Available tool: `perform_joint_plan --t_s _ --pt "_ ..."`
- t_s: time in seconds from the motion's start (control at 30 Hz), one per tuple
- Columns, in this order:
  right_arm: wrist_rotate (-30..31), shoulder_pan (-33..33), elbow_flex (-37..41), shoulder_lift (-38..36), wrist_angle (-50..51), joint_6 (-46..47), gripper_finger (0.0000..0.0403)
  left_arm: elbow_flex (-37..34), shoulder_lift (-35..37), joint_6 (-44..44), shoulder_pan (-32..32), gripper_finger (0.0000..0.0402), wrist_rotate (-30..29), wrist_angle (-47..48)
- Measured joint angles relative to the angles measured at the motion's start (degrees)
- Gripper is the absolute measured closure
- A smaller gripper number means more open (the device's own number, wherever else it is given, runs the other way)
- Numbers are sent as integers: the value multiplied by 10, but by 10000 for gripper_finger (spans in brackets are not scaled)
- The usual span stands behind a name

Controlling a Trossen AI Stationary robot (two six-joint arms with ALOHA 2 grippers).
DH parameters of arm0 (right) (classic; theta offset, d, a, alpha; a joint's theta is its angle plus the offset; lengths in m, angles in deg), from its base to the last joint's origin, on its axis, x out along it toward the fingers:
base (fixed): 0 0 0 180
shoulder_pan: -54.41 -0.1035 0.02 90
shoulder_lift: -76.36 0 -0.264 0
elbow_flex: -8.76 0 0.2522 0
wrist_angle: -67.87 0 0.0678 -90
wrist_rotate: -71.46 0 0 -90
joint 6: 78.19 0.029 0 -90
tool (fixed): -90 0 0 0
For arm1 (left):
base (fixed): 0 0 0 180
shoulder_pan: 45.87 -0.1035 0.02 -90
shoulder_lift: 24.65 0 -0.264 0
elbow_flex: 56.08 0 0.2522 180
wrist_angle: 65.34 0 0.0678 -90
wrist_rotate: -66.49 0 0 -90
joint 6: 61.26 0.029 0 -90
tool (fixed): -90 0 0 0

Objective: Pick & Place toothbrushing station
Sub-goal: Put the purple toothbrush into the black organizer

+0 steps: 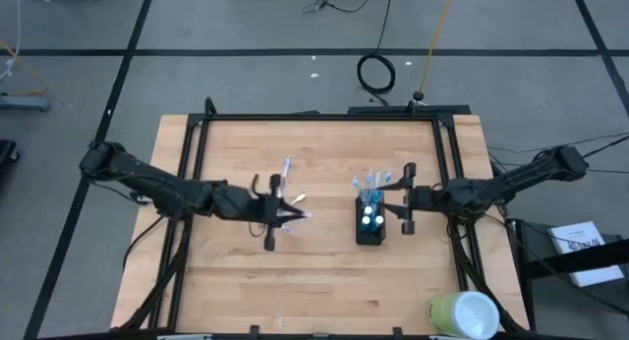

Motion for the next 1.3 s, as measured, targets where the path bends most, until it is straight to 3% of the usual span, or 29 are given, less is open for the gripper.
perform_joint_plan --t_s 0.13,0.47,0.63,0.8,1.1,1.3 --pt "2 12 -37 81 -6 13 238 -19 -20 68 -41 397 87 -159" --pt "-3 36 -126 231 -58 46 220 -19 -101 20 -120 395 218 -339" --pt "-5 42 -137 282 -130 43 219 -19 -133 21 -121 394 222 -378" --pt "-77 56 -166 329 -137 53 221 -19 -153 22 -121 391 221 -380" --pt "-82 61 -213 390 -139 58 214 -19 -158 24 -121 391 217 -378" --pt "-111 62 -228 408 -145 58 246 -19 -158 27 -121 395 216 -374"
